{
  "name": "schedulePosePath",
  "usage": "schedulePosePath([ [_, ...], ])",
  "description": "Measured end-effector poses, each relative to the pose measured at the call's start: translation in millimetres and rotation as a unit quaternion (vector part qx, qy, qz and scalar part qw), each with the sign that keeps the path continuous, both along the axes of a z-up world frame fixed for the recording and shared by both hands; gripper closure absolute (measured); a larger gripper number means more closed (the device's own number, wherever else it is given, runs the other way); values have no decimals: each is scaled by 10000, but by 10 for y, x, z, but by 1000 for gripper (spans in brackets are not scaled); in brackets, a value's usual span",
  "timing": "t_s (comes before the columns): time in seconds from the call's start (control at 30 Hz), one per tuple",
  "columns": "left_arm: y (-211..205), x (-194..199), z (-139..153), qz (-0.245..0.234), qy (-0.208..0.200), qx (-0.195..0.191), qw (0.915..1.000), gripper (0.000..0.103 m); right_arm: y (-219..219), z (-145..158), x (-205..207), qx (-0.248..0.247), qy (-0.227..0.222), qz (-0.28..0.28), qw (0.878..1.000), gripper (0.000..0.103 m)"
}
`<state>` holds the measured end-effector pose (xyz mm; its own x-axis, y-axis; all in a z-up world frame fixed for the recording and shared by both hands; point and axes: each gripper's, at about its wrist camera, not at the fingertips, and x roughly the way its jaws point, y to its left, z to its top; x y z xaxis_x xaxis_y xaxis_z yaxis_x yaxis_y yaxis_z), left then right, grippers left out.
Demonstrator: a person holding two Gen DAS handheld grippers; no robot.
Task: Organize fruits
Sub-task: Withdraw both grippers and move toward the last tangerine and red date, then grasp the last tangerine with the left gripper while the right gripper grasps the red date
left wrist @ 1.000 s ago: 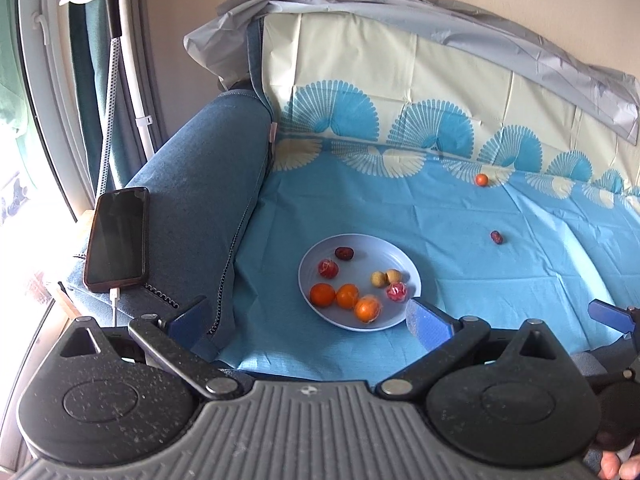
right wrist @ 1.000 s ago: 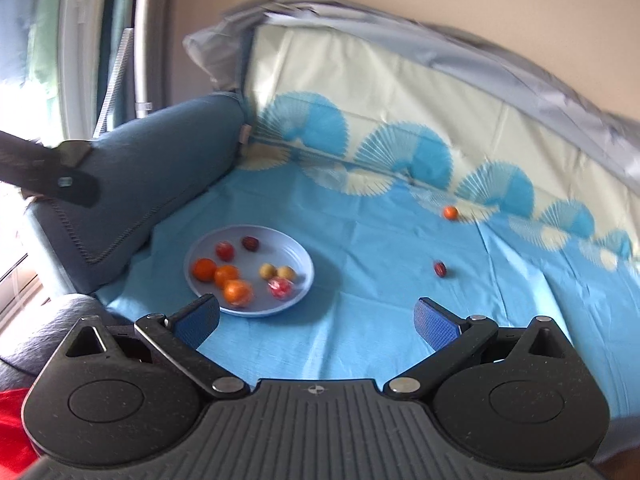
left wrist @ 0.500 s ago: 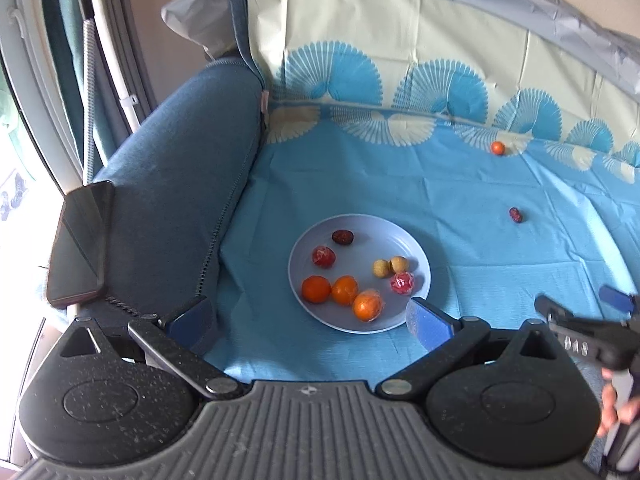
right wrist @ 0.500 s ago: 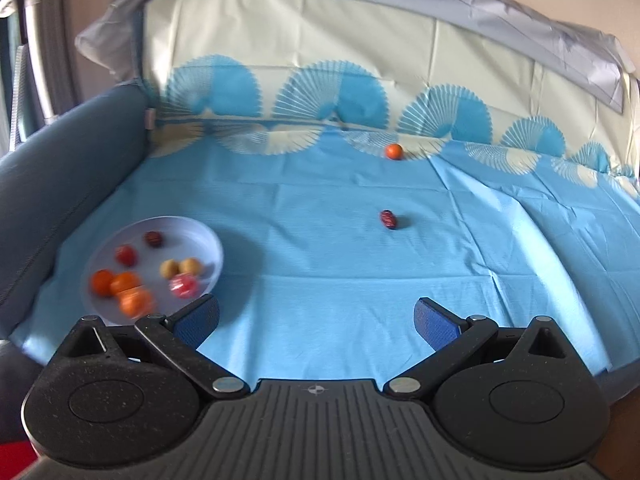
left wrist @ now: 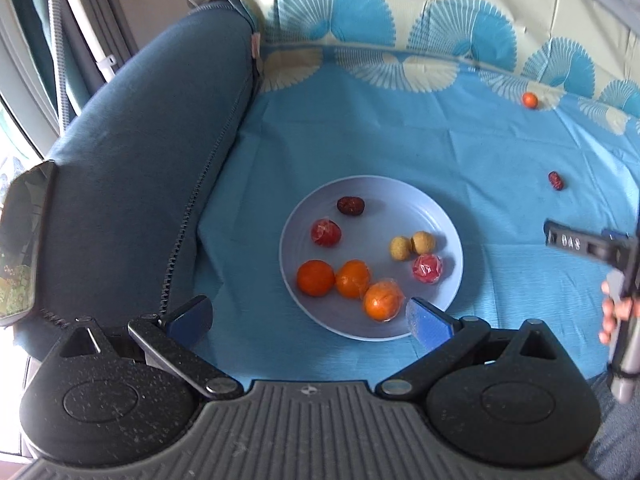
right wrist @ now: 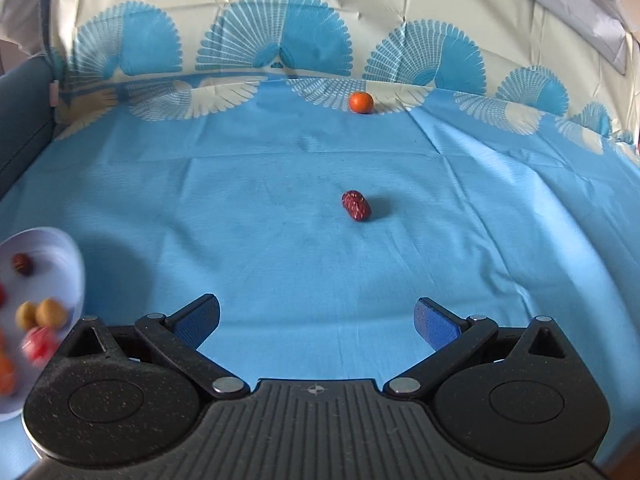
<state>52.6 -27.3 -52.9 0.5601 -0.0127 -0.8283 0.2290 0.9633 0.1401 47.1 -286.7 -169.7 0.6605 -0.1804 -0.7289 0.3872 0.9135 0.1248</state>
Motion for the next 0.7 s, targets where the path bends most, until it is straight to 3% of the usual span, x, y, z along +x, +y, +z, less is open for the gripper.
schedulePosePath([
  [0.23,-283,219,-134,-73,116,87,9999,0,-541,-388,580,-224,-24,-716,9972,1],
  [0.33,-470,321,-210,-189,181,222,9994,0,-721,-518,751,-133,-69,-678,9976,1],
  [0.4,-620,383,-243,-302,133,289,9990,0,-757,-565,762,-130,-201,-606,9979,18],
  [0.43,-710,425,-255,-374,88,321,9987,0,-763,-581,746,-95,-326,-534,9980,36],
  [0.47,-811,472,-270,-461,31,348,9983,0,-765,-580,713,15,-507,-459,9977,65],
  [0.5,-934,530,-277,-560,-64,382,9977,0,-757,-576,690,-59,-602,-490,9970,82],
  [0.57,-1221,649,-320,-774,-388,447,9952,0,-811,-610,647,-56,-712,-636,9954,81],
  [0.7,-2077,1166,-453,-1334,-742,350,9877,0,-1209,-700,478,-210,-570,-2047,9769,81],
])
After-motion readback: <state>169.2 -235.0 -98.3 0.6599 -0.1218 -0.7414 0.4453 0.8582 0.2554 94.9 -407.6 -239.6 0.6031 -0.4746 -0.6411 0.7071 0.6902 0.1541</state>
